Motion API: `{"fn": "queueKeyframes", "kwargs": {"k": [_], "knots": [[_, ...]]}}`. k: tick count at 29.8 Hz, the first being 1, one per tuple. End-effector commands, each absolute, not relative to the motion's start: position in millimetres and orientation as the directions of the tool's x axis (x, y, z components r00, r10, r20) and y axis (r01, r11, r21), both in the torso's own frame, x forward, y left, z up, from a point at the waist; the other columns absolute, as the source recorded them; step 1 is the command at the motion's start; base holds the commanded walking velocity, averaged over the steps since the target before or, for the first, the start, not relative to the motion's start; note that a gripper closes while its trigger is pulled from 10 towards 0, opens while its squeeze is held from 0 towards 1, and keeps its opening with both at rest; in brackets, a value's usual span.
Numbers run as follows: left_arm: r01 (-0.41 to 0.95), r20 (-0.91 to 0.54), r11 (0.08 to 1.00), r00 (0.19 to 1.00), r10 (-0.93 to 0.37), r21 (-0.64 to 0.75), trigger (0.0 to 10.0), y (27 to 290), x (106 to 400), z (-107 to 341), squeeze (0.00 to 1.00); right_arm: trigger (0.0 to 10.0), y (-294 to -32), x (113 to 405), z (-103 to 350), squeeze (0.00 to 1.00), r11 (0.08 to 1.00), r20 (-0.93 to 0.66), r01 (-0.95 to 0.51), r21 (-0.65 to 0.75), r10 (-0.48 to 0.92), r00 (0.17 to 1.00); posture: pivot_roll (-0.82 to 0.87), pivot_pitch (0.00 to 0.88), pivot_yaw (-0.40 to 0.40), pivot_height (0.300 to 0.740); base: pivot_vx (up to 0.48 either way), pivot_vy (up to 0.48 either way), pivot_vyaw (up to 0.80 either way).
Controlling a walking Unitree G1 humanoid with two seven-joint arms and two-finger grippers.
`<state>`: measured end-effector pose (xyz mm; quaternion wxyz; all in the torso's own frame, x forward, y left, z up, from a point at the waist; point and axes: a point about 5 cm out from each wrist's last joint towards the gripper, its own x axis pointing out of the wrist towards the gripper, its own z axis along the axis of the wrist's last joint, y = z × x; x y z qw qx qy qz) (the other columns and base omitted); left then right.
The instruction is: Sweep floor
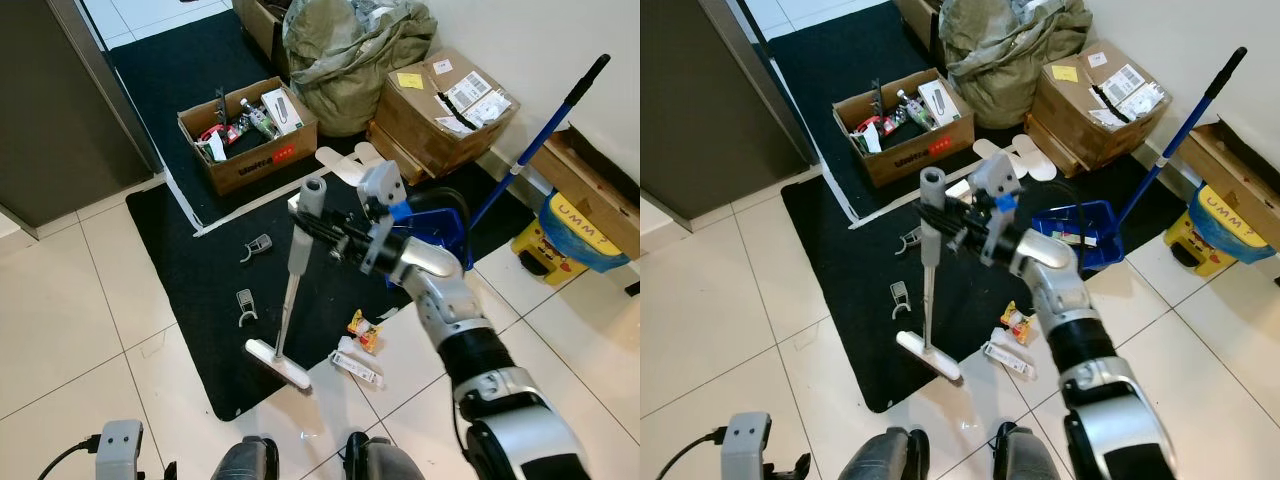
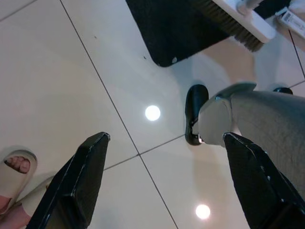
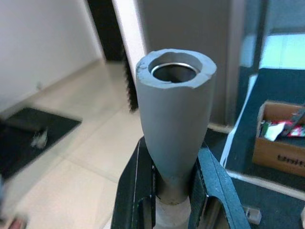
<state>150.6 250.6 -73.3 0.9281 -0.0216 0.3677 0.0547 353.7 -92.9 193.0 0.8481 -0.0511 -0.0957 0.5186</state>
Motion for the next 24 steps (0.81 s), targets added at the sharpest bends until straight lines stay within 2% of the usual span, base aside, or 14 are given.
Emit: {"fn": "queueKeyframes", "kwargs": {"k": [1,7,11,16,24], "knots": [[-0.121,-0.74,0.993,0.667,0.083,0.002,10.0,247.3,134.6,-82.5,0.0,10.0,-92.9,350.3,179.5,0.0,0.419,0.035,-0.892,-0.171,0.907,0.419,0.07,0.24,-0.006,0.74,0.0,0.0,0.0],[-0.116,-0.761,0.993,0.646,0.069,-0.008,10.0,239.7,137.3,-85.5,0.0,10.0,-89.4,345.8,175.2,0.0,0.428,0.014,-0.895,-0.128,0.903,0.43,0.07,0.22,-0.008,0.74,0.0,-0.4,0.0],[-0.12,-0.763,0.993,0.644,0.065,-0.017,10.0,236.7,139.9,-85.8,0.0,10.0,-89.9,342.1,172.6,0.0,0.395,-0.015,-0.91,-0.13,0.916,0.4,0.06,0.202,-0.014,0.74,0.0,-0.48,0.0],[-0.136,-0.768,0.991,0.636,0.075,-0.017,10.0,236.0,139.9,-86.7,0.0,10.0,-94.9,338.4,170.8,0.0,0.311,-0.073,-0.941,-0.134,0.944,0.322,0.06,0.196,-0.021,0.74,0.0,-0.426,0.0],[-0.167,-0.776,0.986,0.623,0.097,-0.011,10.0,236.3,138.6,-87.8,0.0,10.0,-92.4,331.7,169.4,0.0,0.219,-0.12,-0.966,-0.138,0.964,0.236,0.05,0.198,-0.027,0.74,0.0,0.0,0.0]]}}
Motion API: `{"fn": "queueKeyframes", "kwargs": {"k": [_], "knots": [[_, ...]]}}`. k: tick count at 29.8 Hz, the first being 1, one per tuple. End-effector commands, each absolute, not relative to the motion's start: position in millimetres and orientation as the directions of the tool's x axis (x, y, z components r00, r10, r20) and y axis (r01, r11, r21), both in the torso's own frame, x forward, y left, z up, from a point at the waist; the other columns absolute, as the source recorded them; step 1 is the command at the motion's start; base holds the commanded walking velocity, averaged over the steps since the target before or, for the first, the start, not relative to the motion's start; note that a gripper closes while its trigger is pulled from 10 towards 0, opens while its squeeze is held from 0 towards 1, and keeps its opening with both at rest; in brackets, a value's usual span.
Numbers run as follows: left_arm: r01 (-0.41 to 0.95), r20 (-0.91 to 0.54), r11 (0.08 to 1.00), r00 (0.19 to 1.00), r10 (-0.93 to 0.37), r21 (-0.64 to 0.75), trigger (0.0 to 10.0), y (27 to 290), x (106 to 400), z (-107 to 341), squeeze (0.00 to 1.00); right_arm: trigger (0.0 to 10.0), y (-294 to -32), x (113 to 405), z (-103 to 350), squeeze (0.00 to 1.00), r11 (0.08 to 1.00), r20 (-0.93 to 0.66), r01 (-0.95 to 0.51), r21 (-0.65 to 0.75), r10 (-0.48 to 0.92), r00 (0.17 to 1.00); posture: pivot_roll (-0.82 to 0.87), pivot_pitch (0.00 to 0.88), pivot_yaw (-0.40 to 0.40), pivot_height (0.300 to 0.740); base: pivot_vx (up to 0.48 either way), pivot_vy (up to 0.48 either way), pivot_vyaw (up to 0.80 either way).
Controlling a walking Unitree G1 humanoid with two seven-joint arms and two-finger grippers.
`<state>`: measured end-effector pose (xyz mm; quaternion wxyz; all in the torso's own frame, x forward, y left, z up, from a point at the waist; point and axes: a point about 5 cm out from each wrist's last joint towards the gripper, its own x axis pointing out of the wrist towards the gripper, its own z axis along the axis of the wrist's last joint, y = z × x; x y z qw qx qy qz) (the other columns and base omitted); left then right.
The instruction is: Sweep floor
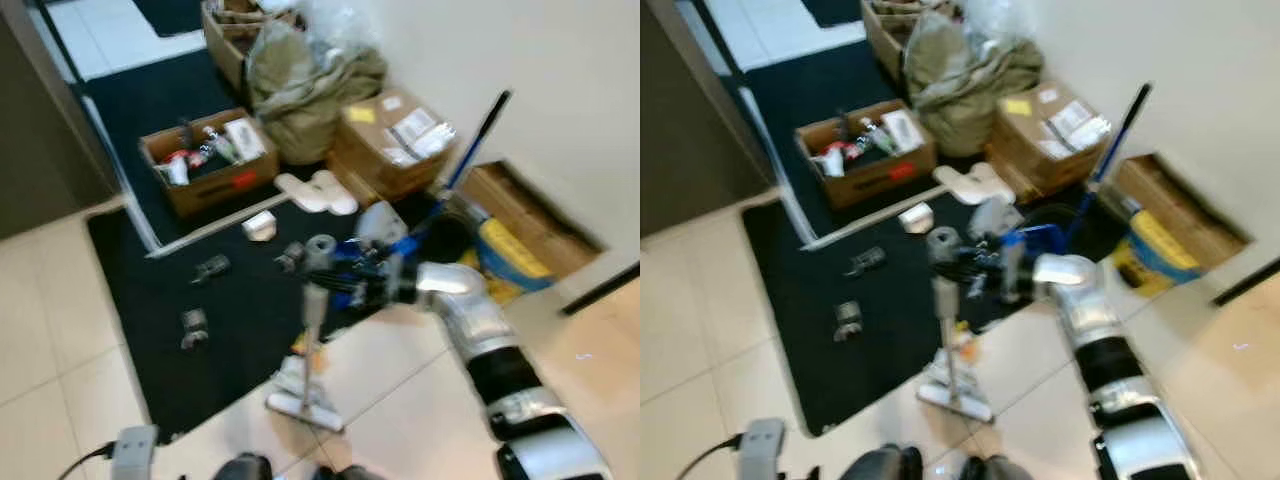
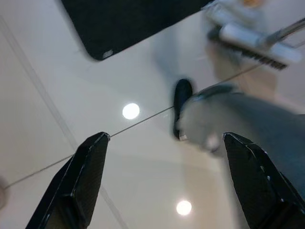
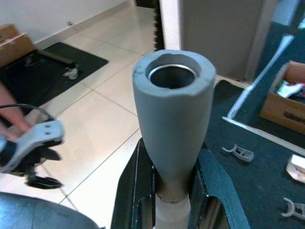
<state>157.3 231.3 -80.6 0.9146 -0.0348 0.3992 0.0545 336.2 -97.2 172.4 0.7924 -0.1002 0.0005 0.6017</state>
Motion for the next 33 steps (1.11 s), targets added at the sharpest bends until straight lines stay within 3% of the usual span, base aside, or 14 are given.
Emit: {"fn": "queueKeyframes", "kwargs": {"k": [1,4,15,22,28,33], "knots": [[-0.167,-0.776,0.986,0.623,0.097,-0.011,10.0,236.3,138.6,-87.8,0.0,10.0,-92.4,331.7,169.4,0.0,0.219,-0.12,-0.966,-0.138,0.964,0.236,0.05,0.198,-0.027,0.74,0.0,0.0,0.0],[-0.183,-0.787,0.983,0.608,0.106,-0.008,10.0,237.1,133.2,-89.9,0.0,10.0,-76.6,319.9,159.9,0.0,0.111,-0.128,-0.986,-0.124,0.984,0.127,0.05,0.212,-0.038,0.74,0.0,0.0,0.0],[-0.165,-0.786,0.986,0.608,0.115,0.017,10.0,243.9,129.5,-88.9,0.0,10.0,-59.6,303.3,146.8,0.0,-0.003,-0.101,-0.998,-0.061,0.995,0.003,0.07,0.238,-0.035,0.74,0.0,0.0,0.0],[-0.136,-0.774,0.99,0.623,0.115,0.038,10.0,249.6,136.5,-84.6,0.0,10.0,-54.8,303.3,144.7,0.0,0.023,-0.087,-0.998,-0.062,0.996,0.028,0.07,0.246,-0.028,0.74,0.0,-0.406,0.0],[-0.121,-0.733,0.99,0.667,0.134,0.071,10.0,251.3,151.7,-77.4,0.0,10.0,-40.1,302.8,147.0,0.0,0.086,-0.049,-0.992,-0.093,0.995,0.091,0.08,0.259,-0.028,0.74,0.0,0.0,0.0],[-0.052,-0.625,0.984,0.767,0.147,0.168,10.0,250.4,189.0,-57.4,0.0,10.0,-22.2,304.3,148.4,0.0,0.162,0.015,-0.985,-0.055,0.987,0.161,0.09,0.275,-0.031,0.74,0.0,0.0,0.0]]}}
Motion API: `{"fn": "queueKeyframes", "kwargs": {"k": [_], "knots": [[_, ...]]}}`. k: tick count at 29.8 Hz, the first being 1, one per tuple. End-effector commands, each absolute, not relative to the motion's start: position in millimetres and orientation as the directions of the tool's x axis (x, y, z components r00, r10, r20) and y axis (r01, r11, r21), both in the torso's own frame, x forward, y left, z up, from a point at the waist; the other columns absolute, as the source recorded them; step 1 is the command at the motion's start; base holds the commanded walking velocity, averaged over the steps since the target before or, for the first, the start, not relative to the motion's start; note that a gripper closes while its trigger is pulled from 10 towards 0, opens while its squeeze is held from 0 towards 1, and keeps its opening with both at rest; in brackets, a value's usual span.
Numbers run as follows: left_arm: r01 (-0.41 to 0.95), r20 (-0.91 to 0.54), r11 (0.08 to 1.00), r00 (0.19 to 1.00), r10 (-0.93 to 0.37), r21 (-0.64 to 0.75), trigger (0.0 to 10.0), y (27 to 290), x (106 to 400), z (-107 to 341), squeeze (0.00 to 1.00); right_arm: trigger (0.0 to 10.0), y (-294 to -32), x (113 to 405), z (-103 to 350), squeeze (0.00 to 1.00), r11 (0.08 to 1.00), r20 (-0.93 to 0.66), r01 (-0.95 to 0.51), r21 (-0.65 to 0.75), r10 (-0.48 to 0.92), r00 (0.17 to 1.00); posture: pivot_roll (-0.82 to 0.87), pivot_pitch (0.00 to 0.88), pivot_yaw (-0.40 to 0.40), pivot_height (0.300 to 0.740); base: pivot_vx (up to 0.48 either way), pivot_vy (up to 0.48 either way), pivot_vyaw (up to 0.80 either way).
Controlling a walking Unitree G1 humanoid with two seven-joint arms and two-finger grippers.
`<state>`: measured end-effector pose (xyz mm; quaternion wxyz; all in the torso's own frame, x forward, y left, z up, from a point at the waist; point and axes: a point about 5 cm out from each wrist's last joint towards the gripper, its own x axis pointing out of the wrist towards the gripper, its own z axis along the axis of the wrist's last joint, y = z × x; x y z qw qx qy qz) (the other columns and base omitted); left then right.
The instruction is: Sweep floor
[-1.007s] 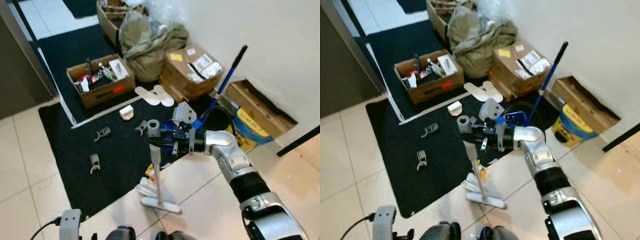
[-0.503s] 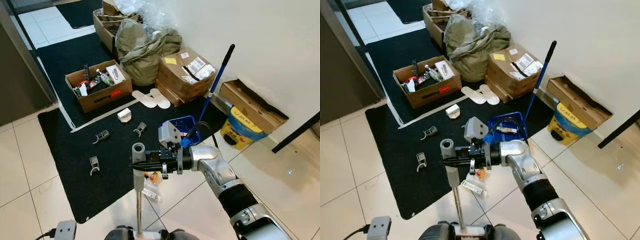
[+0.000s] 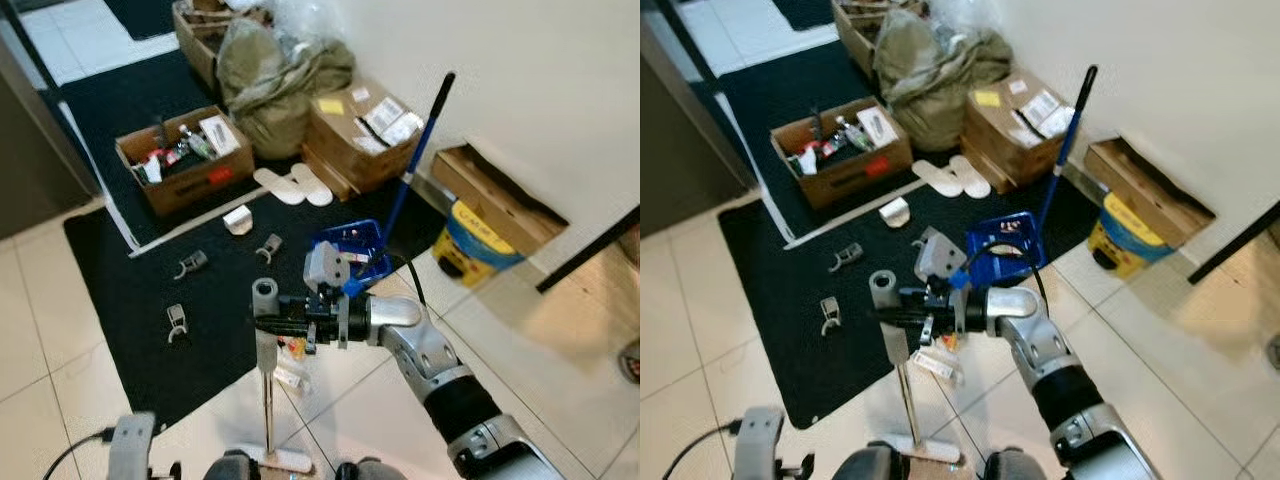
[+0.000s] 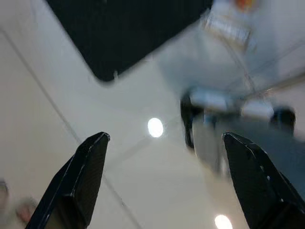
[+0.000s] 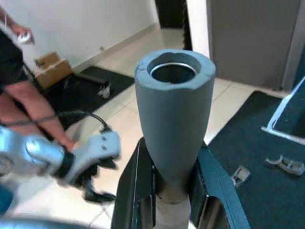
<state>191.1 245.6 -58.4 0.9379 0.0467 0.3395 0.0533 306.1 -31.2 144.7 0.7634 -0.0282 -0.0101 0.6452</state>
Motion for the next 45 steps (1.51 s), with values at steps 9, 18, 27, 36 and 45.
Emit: {"fn": "queueKeyframes", "kwargs": {"k": [9,18,27,36,45], "knots": [[0.051,-0.569,0.969,0.816,0.099,0.241,10.0,245.1,217.9,-41.2,0.0,10.0,-14.2,312.4,146.1,0.0,0.269,0.084,-0.963,-0.009,0.96,0.268,0.09,0.283,-0.017,0.74,0.0,0.0,0.26],[0.087,-0.568,0.965,0.82,0.073,0.248,10.0,241.4,221.3,-39.9,0.0,10.0,-12.8,316.9,148.6,0.0,0.35,0.122,-0.937,0.014,0.929,0.349,0.1,0.288,-0.005,0.74,0.0,0.0,0.78],[0.122,-0.562,0.963,0.827,0.035,0.239,10.0,234.5,222.8,-40.0,0.0,10.0,-36.7,334.7,169.3,0.0,0.463,0.196,-0.886,0.04,0.865,0.461,0.09,0.271,0.002,0.74,0.0,0.0,0.78],[0.137,-0.573,0.968,0.819,0.009,0.211,10.0,228.7,221.0,-43.0,0.0,10.0,-61.8,346.9,185.2,0.0,0.608,0.286,-0.791,0.059,0.749,0.597,0.08,0.239,0.011,0.74,0.0,0.0,0.78],[0.157,-0.582,0.97,0.813,-0.019,0.187,10.0,224.8,221.0,-44.2,0.0,10.0,-78.3,344.6,175.5,0.0,0.673,0.268,-0.736,0.068,0.699,0.663,0.06,0.223,0.02,0.74,0.0,0.0,0.78]]}}
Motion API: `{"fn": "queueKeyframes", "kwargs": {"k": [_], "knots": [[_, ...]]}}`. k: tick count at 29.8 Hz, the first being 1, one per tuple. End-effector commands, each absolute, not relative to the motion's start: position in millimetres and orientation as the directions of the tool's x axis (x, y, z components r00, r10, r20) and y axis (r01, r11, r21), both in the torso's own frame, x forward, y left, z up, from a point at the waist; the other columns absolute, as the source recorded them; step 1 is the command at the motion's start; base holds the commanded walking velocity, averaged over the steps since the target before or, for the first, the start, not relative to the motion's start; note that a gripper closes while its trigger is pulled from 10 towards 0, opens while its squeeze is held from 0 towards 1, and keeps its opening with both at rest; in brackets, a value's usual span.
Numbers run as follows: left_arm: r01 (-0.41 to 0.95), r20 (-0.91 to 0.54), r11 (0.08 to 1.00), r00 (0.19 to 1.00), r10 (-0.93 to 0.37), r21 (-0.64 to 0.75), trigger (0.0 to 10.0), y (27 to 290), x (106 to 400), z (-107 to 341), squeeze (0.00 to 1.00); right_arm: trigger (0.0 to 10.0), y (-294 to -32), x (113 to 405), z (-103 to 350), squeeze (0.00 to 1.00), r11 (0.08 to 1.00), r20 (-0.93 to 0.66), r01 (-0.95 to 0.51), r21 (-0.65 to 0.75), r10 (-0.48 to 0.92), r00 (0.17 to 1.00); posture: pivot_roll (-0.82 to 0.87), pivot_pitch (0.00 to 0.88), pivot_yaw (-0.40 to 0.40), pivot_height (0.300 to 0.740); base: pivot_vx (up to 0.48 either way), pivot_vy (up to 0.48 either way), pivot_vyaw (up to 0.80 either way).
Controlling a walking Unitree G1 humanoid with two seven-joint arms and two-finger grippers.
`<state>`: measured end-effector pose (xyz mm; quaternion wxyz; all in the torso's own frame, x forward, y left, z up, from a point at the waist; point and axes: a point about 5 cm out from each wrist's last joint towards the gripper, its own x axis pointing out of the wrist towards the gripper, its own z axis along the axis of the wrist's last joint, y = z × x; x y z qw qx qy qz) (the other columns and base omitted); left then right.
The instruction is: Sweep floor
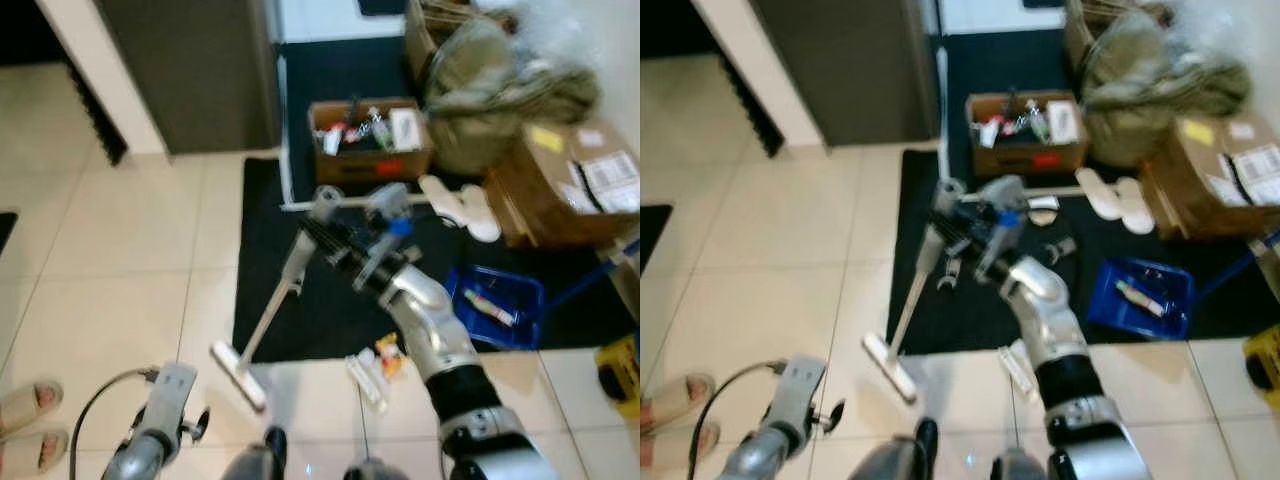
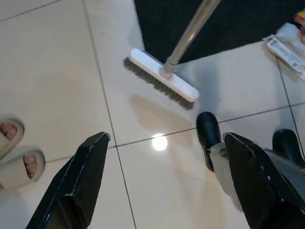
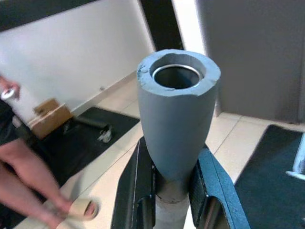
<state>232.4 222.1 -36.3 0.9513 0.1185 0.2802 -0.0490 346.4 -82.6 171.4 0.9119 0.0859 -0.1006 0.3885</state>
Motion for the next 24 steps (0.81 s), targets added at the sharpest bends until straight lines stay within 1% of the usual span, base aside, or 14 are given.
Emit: {"fn": "queueKeyframes", "kwargs": {"k": [1,2,3,5,8,10,12,13,14,16,17,19,23,24], "knots": [[0.157,-0.582,0.97,0.813,-0.019,0.187,10.0,224.8,221.0,-44.2,0.0,10.0,-78.7,344.8,175.4,0.0,0.674,0.267,-0.735,0.069,0.698,0.665,0.06,0.223,0.02,0.74,0.0,0.0,0.78],[0.153,-0.584,0.971,0.812,-0.017,0.185,10.0,224.8,221.5,-44.2,0.0,10.0,-87.3,349.3,169.2,0.0,0.725,0.206,-0.687,0.041,0.667,0.716,0.05,0.207,0.017,0.74,0.0,-0.48,0.0],[0.153,-0.584,0.971,0.812,-0.017,0.185,10.0,224.8,221.5,-44.2,0.0,10.0,-87.3,349.3,169.2,0.0,0.725,0.206,-0.687,0.041,0.667,0.716,0.05,0.207,0.017,0.74,0.0,-0.48,0.0],[0.14,-0.582,0.973,0.813,-0.008,0.181,10.0,225.1,223.2,-43.5,0.0,10.0,-109.8,357.7,159.8,0.0,0.814,0.107,-0.581,-0.031,0.58,0.807,0.05,0.203,0.014,0.74,0.0,0.0,0.0],[0.137,-0.579,0.975,0.815,-0.011,0.174,10.0,224.5,223.4,-43.4,0.0,10.0,-125.6,360.6,159.7,0.0,0.85,0.086,-0.521,-0.076,0.526,0.846,0.05,0.2,0.011,0.74,0.0,0.0,0.0],[0.137,-0.579,0.975,0.815,-0.011,0.174,10.0,224.5,223.4,-43.4,0.0,10.0,-125.6,360.6,159.7,0.0,0.85,0.086,-0.521,-0.076,0.526,0.846,0.05,0.2,0.011,0.74,0.0,0.0,0.0],[0.141,-0.571,0.977,0.821,-0.025,0.161,10.0,223.1,223.2,-43.0,0.0,10.0,-136.9,361.2,163.7,0.0,0.856,0.083,-0.5,-0.133,0.513,0.855,0.05,0.199,0.009,0.74,0.0,0.0,0.0],[0.141,-0.571,0.977,0.821,-0.025,0.161,10.0,223.1,223.2,-43.0,0.0,10.0,-136.9,361.2,163.7,0.0,0.856,0.083,-0.5,-0.133,0.513,0.855,0.05,0.199,0.009,0.74,0.0,0.0,0.0],[0.15,-0.564,0.977,0.825,-0.038,0.154,10.0,221.8,223.6,-42.4,0.0,10.0,-141.5,361.7,165.5,0.0,0.851,0.073,-0.493,-0.179,0.511,0.856,0.05,0.202,0.008,0.74,0.0,0.0,0.0],[0.15,-0.564,0.977,0.825,-0.038,0.154,10.0,221.8,223.6,-42.4,0.0,10.0,-141.5,361.7,165.5,0.0,0.851,0.073,-0.493,-0.179,0.511,0.856,0.05,0.202,0.008,0.74,0.0,0.0,0.0],[0.172,-0.554,0.975,0.83,-0.065,0.142,10.0,219.1,224.4,-41.4,0.0,10.0,-142.7,361.0,164.4,0.0,0.813,0.033,-0.543,-0.209,0.561,0.827,0.05,0.211,0.009,0.74,0.0,0.0,0.0],[0.18,-0.551,0.974,0.831,-0.075,0.138,10.0,218.1,224.9,-41.0,0.0,10.0,-141.7,360.3,162.6,0.0,0.79,0.012,-0.58,-0.199,0.594,0.805,0.05,0.211,0.009,0.74,0.0,0.0,0.0],[0.184,-0.55,0.973,0.831,-0.08,0.136,10.0,217.6,225.2,-40.8,0.0,10.0,-140.9,360.1,161.2,0.0,0.777,0.0,-0.601,-0.189,0.612,0.791,0.05,0.211,0.009,0.74,0.0,0.0,0.0],[0.194,-0.549,0.972,0.831,-0.089,0.136,10.0,217.3,224.7,-40.8,0.0,10.0,-138.6,355.0,158.5,0.0,0.706,-0.031,-0.689,-0.165,0.694,0.719,0.06,0.23,0.011,0.74,0.0,0.0,0.0]]}}
